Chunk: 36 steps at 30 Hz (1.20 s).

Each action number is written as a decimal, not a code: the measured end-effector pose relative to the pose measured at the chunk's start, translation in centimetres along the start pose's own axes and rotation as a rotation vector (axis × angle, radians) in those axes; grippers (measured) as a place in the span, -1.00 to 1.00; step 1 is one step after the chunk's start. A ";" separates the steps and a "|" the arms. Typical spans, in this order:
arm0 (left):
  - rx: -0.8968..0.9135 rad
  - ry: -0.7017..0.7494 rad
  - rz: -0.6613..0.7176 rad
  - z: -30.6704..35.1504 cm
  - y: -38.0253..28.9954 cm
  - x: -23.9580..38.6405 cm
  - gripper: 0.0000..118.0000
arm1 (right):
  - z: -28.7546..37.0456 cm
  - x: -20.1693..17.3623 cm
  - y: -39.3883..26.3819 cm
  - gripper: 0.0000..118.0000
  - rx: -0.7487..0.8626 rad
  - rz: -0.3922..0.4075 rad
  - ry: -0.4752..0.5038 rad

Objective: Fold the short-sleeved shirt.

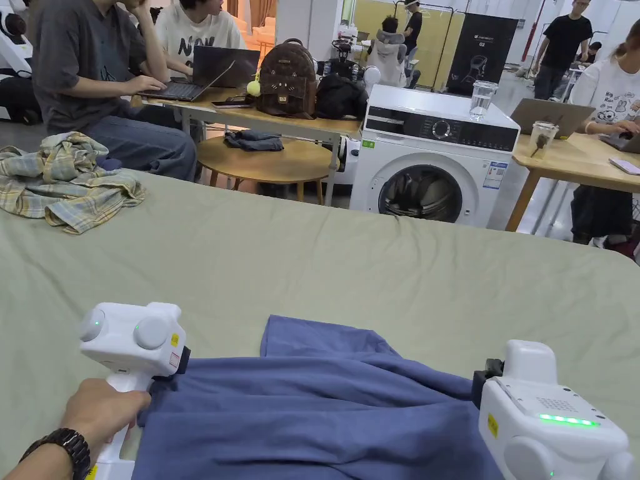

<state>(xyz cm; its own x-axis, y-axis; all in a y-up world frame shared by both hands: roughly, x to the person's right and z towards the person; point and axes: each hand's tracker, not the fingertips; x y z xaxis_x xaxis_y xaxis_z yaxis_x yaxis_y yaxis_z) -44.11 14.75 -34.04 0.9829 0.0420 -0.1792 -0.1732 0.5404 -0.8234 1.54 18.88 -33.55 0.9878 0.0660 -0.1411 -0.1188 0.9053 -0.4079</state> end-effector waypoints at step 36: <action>0.368 -0.002 -0.021 13.5 7.9 0.1 -1.00 | -4.6 1.8 11.2 -0.89 -0.036 -0.005 0.010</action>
<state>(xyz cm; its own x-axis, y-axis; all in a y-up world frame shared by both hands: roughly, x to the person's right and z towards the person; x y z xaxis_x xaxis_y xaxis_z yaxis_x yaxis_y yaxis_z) -44.55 30.34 -33.31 0.9861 0.0296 -0.1632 -0.1198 0.8075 -0.5776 1.48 27.21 -42.54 0.9873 0.0571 -0.1483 -0.1178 0.8896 -0.4412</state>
